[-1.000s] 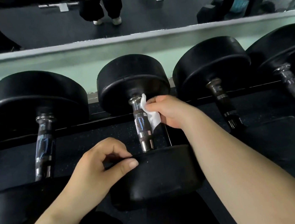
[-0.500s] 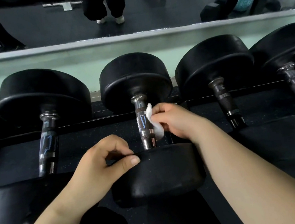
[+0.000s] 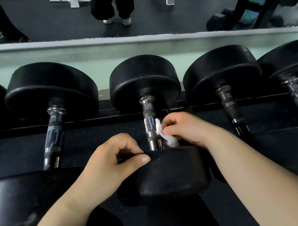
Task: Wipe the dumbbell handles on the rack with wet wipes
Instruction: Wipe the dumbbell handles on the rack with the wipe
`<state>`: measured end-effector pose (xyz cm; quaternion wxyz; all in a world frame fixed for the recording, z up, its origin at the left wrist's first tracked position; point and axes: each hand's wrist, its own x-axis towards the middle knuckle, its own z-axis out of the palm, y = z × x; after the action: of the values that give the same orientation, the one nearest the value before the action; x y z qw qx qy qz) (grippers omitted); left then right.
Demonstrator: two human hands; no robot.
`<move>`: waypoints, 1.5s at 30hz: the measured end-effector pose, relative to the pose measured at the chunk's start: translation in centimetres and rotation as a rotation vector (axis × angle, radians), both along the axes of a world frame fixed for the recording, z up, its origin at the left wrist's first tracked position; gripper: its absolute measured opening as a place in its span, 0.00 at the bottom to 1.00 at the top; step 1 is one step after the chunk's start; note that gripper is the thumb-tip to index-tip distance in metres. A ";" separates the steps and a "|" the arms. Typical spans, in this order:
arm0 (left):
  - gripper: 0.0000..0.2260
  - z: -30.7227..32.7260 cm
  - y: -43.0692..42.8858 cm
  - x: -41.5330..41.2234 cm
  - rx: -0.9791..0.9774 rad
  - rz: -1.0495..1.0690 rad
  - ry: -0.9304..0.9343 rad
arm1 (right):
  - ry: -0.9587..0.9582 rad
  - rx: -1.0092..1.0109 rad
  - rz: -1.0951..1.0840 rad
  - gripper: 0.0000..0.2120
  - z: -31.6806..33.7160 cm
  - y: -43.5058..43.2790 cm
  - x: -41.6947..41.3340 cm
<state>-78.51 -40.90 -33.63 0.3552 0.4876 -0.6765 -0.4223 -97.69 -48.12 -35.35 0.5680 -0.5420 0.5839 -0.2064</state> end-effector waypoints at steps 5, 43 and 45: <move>0.15 -0.2 0.1 0.1 -0.051 0.024 -0.022 | 0.238 -0.517 -0.107 0.08 2.3 -1.7 1.9; 0.17 -0.5 -0.4 0.0 -0.010 0.023 -0.069 | 0.457 -0.243 0.491 0.03 3.2 0.5 2.0; 0.17 -0.5 -0.3 0.1 -0.008 0.027 -0.061 | 0.461 -0.327 0.411 0.04 3.0 -0.6 2.2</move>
<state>-78.46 -41.24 -34.10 0.3418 0.5078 -0.6821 -0.4000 -95.45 -48.69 -32.32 0.3567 -0.7645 0.5345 -0.0508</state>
